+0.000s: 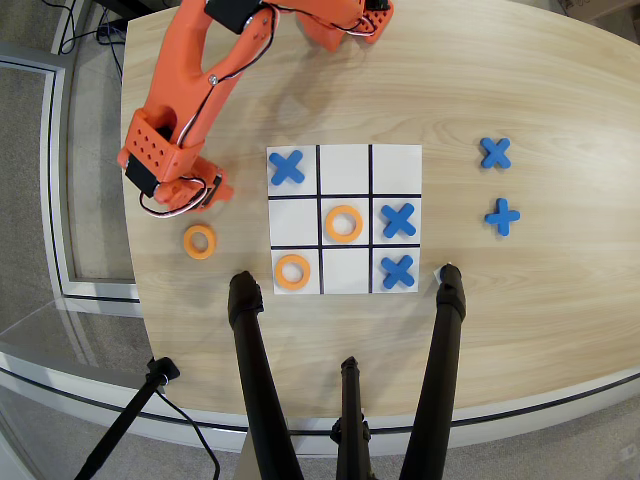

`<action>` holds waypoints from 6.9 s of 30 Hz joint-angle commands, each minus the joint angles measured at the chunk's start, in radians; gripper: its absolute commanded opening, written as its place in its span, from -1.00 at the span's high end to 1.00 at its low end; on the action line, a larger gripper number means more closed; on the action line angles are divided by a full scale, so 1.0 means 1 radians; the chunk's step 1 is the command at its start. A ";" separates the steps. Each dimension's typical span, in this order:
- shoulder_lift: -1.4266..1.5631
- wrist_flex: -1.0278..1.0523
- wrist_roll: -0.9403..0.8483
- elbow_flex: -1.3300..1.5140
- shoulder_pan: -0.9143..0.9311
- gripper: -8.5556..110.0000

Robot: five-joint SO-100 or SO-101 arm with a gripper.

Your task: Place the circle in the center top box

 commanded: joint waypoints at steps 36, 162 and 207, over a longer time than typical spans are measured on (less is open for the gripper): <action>-0.044 0.077 0.006 -0.057 -0.034 0.86; -0.229 0.357 0.710 -0.871 -0.764 0.64; 1.683 -0.250 0.324 1.355 -0.750 0.64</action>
